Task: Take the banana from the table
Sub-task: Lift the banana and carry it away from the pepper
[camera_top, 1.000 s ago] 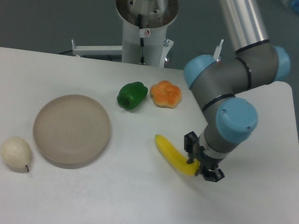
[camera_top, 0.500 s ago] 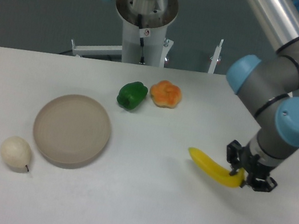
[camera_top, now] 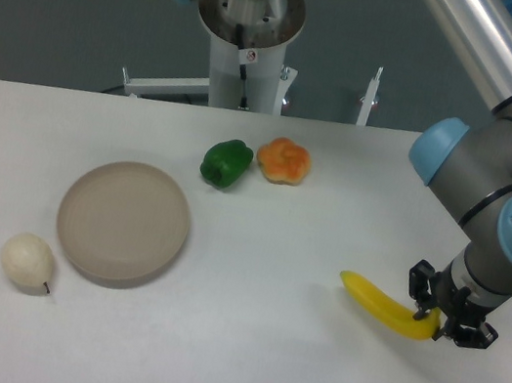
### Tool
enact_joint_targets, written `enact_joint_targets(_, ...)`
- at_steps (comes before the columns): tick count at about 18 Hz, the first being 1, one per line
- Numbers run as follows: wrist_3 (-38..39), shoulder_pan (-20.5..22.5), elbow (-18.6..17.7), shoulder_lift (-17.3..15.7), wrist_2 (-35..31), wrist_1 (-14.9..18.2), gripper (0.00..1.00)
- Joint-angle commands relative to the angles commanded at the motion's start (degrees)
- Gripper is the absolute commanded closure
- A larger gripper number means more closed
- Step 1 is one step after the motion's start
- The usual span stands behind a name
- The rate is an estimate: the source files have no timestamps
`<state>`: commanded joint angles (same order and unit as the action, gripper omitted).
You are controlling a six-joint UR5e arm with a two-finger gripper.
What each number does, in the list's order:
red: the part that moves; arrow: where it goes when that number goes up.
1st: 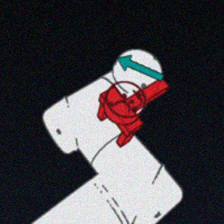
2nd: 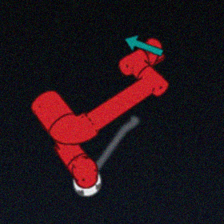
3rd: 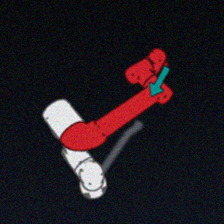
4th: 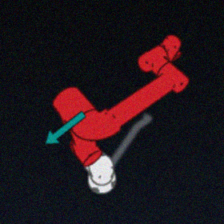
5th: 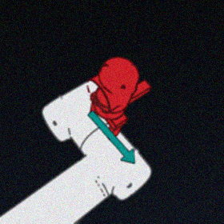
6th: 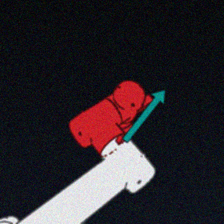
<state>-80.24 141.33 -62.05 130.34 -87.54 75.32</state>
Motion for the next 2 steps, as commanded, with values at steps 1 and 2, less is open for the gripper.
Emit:
enact_joint_targets(1, 0.00, 0.00, 0.00, 0.00, 0.00, -0.09, 1.00)
enact_joint_targets(2, 0.00, 0.00, 0.00, 0.00, -0.09, -0.09, 1.00)
